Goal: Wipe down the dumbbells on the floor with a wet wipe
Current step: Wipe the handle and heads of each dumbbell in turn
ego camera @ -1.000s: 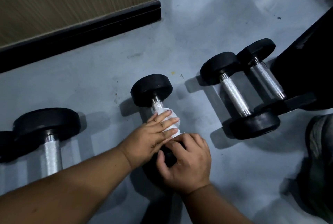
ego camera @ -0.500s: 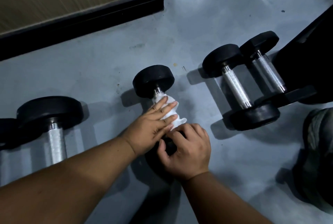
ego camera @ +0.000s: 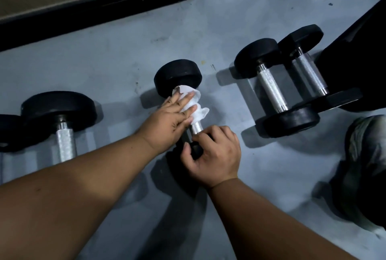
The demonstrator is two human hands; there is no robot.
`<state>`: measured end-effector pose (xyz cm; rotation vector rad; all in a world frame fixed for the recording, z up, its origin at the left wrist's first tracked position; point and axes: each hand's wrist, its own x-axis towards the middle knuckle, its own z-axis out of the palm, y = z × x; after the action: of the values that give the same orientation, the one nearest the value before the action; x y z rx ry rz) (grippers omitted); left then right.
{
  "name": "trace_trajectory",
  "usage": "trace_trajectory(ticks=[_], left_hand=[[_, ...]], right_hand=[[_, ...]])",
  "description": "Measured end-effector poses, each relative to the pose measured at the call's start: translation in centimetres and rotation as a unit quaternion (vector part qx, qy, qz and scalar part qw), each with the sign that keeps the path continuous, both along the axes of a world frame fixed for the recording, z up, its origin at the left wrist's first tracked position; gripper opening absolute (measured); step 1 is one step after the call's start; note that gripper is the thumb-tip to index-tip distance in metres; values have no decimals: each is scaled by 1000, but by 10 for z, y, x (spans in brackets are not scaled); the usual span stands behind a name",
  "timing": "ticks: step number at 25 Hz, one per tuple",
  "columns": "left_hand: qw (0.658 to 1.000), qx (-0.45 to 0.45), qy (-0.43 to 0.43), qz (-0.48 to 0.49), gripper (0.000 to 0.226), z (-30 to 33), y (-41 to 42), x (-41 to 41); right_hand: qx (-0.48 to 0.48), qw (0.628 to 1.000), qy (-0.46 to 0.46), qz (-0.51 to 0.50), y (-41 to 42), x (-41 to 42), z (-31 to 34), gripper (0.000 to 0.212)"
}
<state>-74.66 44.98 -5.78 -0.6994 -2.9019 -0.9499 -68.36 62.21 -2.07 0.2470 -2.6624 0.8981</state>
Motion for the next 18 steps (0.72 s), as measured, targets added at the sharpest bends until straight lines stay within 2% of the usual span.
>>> trace_trajectory(ticks=[6, 12, 17, 18], left_hand=[[996, 39, 10, -81, 42, 0, 0, 9], [999, 41, 20, 20, 39, -2, 12, 3], [987, 2, 69, -147, 35, 3, -1, -8], [986, -8, 65, -154, 35, 4, -8, -18]], right_hand=[[-3, 1000, 11, 3, 1, -3, -2, 21], [-17, 1000, -2, -4, 6, -4, -2, 22], [-25, 1000, 3, 3, 7, -5, -2, 21], [-19, 1000, 4, 6, 7, -5, -2, 22]])
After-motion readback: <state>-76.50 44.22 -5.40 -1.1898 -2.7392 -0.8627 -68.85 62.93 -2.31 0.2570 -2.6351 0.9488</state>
